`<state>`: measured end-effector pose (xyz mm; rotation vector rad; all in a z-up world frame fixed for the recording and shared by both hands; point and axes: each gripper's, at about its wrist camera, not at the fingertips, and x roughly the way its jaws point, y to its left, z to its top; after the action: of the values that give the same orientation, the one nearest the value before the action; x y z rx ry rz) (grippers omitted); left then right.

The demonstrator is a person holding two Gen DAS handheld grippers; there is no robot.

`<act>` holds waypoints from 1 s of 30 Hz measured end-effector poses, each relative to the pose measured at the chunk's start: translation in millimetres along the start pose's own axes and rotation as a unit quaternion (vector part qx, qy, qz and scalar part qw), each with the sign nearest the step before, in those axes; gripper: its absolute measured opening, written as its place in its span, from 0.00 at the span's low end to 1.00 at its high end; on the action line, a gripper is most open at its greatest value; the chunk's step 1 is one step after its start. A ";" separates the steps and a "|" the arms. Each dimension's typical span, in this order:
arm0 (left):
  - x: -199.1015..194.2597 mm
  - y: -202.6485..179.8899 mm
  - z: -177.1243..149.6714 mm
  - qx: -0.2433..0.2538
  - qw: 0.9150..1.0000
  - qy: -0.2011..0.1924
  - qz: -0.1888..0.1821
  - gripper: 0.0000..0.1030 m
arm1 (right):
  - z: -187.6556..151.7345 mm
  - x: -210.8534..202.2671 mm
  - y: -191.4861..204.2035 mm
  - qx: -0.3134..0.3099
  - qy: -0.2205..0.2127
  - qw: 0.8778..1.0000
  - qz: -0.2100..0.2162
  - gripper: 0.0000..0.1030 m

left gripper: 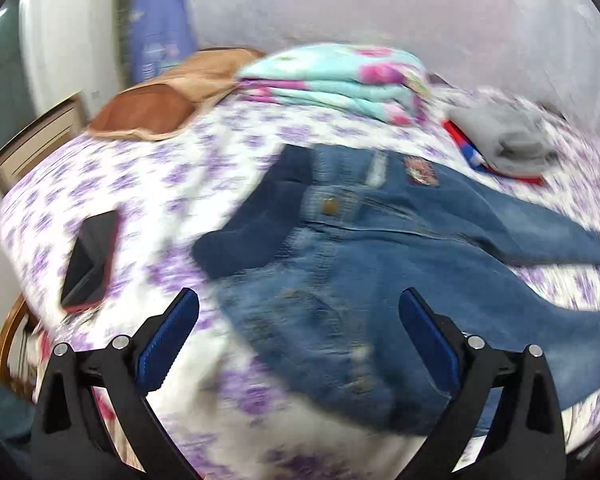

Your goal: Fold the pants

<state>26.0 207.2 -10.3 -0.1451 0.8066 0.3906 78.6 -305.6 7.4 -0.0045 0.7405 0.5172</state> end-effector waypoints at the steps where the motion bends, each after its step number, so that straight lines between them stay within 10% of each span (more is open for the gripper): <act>1: 15.9 -12.2 -1.7 0.012 1.000 0.021 0.003 0.95 | -2.2 20.8 18.7 -0.027 0.026 0.999 0.002 0.72; 3: 45.7 -21.8 -13.9 0.034 0.995 0.057 0.076 0.95 | -19.0 71.8 25.6 -0.030 0.110 0.993 -0.031 0.72; 5: 53.7 -2.2 -31.6 0.002 0.996 0.069 0.050 0.96 | -37.9 100.1 11.9 0.000 0.157 0.987 -0.031 0.73; 10: 38.7 34.8 -47.6 -0.043 0.996 0.074 -0.001 0.95 | -31.9 73.3 10.0 0.001 0.157 0.987 -0.016 0.74; 17: 4.9 37.6 46.8 -0.020 1.000 -0.001 -0.004 0.95 | 101.5 81.2 101.3 -0.117 0.068 0.987 0.088 0.96; 25: 146.6 50.8 135.1 -0.022 0.995 0.102 0.002 0.95 | 202.7 251.2 201.5 -0.194 0.099 0.970 0.105 0.97; 30: 208.5 36.0 129.5 -0.014 0.988 0.153 0.012 0.96 | 195.1 346.1 206.2 -0.208 0.164 0.961 0.075 0.97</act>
<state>229.5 335.0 -72.2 -0.2253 1.1061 0.4080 325.2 65.6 -34.6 -0.4390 0.9466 0.8226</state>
